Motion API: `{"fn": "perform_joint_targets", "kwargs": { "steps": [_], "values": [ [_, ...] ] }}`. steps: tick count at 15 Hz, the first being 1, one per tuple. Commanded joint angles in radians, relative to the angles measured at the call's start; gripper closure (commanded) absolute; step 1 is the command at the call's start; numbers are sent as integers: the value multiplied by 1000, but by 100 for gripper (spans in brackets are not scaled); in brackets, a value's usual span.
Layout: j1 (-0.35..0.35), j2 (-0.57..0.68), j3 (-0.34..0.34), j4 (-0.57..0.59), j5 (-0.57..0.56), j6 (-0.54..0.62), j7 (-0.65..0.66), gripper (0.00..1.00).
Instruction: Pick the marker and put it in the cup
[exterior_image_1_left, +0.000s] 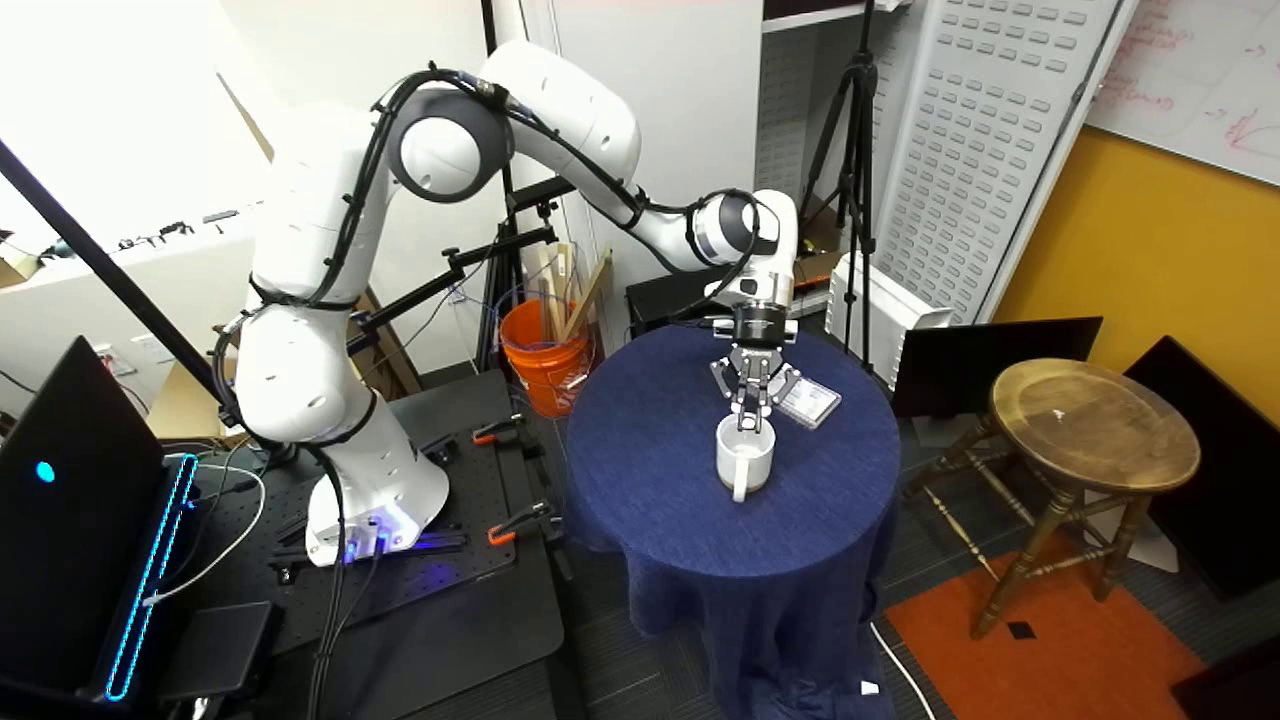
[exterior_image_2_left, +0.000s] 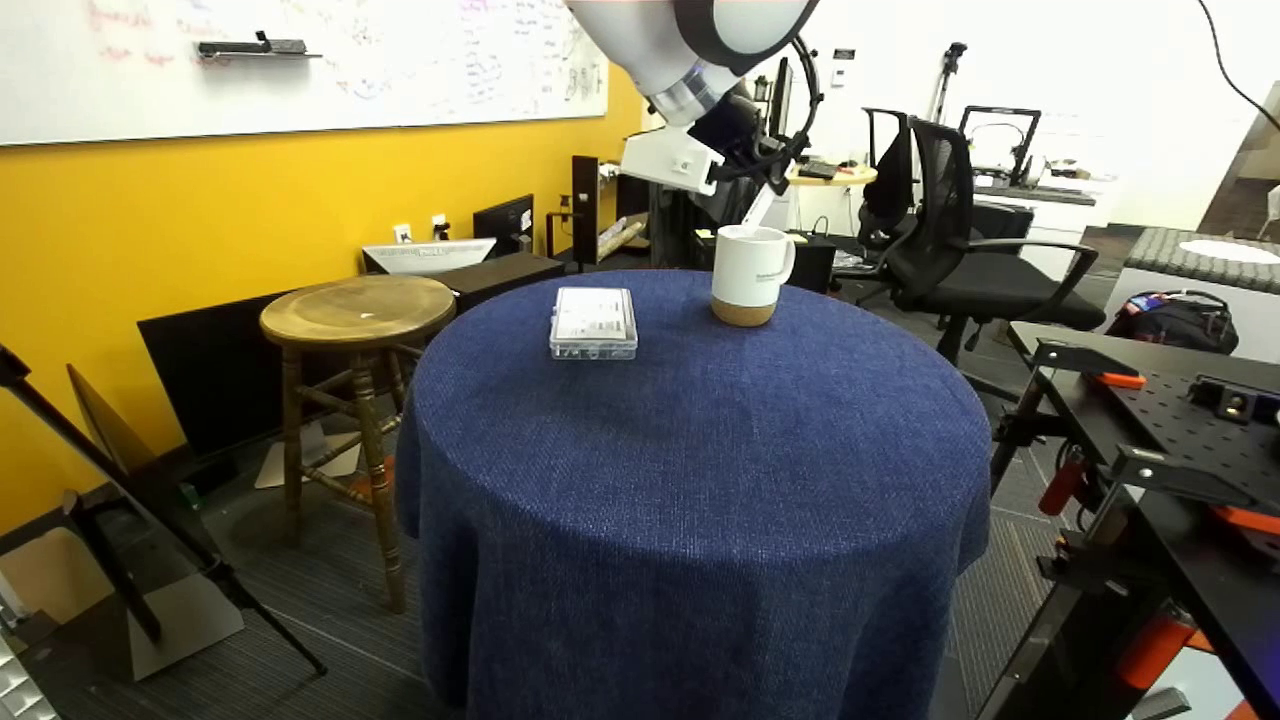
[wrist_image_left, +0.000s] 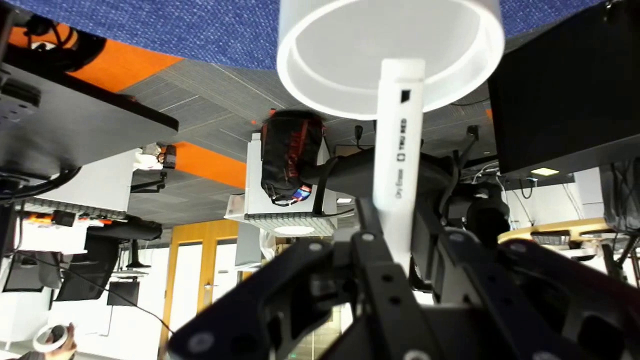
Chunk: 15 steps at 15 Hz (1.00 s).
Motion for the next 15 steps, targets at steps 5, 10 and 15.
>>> {"fn": "perform_joint_targets", "kwargs": {
  "steps": [5,10,15],
  "values": [
    [-6,29,17,76,21,-57,-23,32],
    [2,3,20,65,19,-77,-1,0],
    [17,-78,32,2,8,-32,43,0]
  ]
}}
